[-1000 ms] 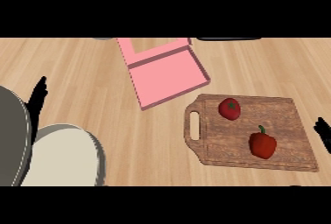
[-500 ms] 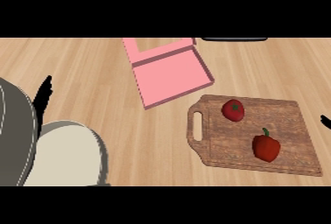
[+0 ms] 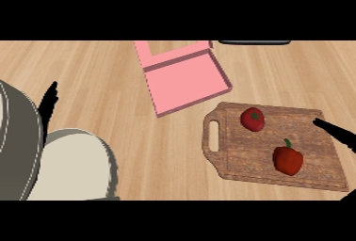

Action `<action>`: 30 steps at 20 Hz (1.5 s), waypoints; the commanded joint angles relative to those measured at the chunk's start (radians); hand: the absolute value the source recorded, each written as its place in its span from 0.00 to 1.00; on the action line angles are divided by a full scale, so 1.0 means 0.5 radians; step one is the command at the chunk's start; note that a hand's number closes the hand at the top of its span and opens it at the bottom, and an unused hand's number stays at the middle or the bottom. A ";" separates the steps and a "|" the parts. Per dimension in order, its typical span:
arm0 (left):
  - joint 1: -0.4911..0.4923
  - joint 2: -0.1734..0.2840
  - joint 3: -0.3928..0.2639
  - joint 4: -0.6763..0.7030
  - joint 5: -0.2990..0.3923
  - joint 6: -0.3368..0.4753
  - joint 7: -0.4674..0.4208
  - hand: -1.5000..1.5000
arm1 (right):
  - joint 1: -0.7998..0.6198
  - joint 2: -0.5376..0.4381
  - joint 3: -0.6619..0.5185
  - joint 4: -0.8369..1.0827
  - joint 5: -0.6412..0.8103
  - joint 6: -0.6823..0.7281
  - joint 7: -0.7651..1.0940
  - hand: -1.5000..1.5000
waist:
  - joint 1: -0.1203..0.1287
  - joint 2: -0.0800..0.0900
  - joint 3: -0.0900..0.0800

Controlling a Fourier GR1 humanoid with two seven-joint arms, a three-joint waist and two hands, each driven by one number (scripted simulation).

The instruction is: Pick the bell pepper from the cutting board and place it in the cardboard box

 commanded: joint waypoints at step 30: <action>0.147 0.022 0.299 -0.061 -0.175 -0.150 0.108 0.50 | -0.241 0.518 0.145 -0.221 0.350 0.435 0.429 0.00 | -0.027 -0.007 -0.001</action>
